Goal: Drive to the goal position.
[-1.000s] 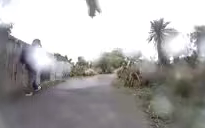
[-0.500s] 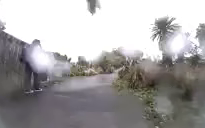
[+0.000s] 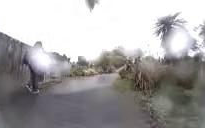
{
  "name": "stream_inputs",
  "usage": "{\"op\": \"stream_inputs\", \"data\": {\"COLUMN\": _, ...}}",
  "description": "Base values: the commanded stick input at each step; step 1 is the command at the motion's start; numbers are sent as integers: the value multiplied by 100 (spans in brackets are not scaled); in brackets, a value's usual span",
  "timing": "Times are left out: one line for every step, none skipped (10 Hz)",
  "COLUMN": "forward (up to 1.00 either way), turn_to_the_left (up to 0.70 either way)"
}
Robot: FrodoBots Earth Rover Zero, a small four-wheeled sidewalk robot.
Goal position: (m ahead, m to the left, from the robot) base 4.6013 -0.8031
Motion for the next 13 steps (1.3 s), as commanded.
{"op": "stream_inputs", "data": {"forward": 85, "turn_to_the_left": 8}}
{"op": "stream_inputs", "data": {"forward": 85, "turn_to_the_left": 31}}
{"op": "stream_inputs", "data": {"forward": 85, "turn_to_the_left": 34}}
{"op": "stream_inputs", "data": {"forward": 85, "turn_to_the_left": 0}}
{"op": "stream_inputs", "data": {"forward": 85, "turn_to_the_left": 0}}
{"op": "stream_inputs", "data": {"forward": 85, "turn_to_the_left": 0}}
{"op": "stream_inputs", "data": {"forward": 85, "turn_to_the_left": 0}}
{"op": "stream_inputs", "data": {"forward": 85, "turn_to_the_left": 0}}
{"op": "stream_inputs", "data": {"forward": 85, "turn_to_the_left": 0}}
{"op": "stream_inputs", "data": {"forward": 85, "turn_to_the_left": 0}}
{"op": "stream_inputs", "data": {"forward": 85, "turn_to_the_left": 0}}
{"op": "stream_inputs", "data": {"forward": 85, "turn_to_the_left": 0}}
{"op": "stream_inputs", "data": {"forward": 85, "turn_to_the_left": 0}}
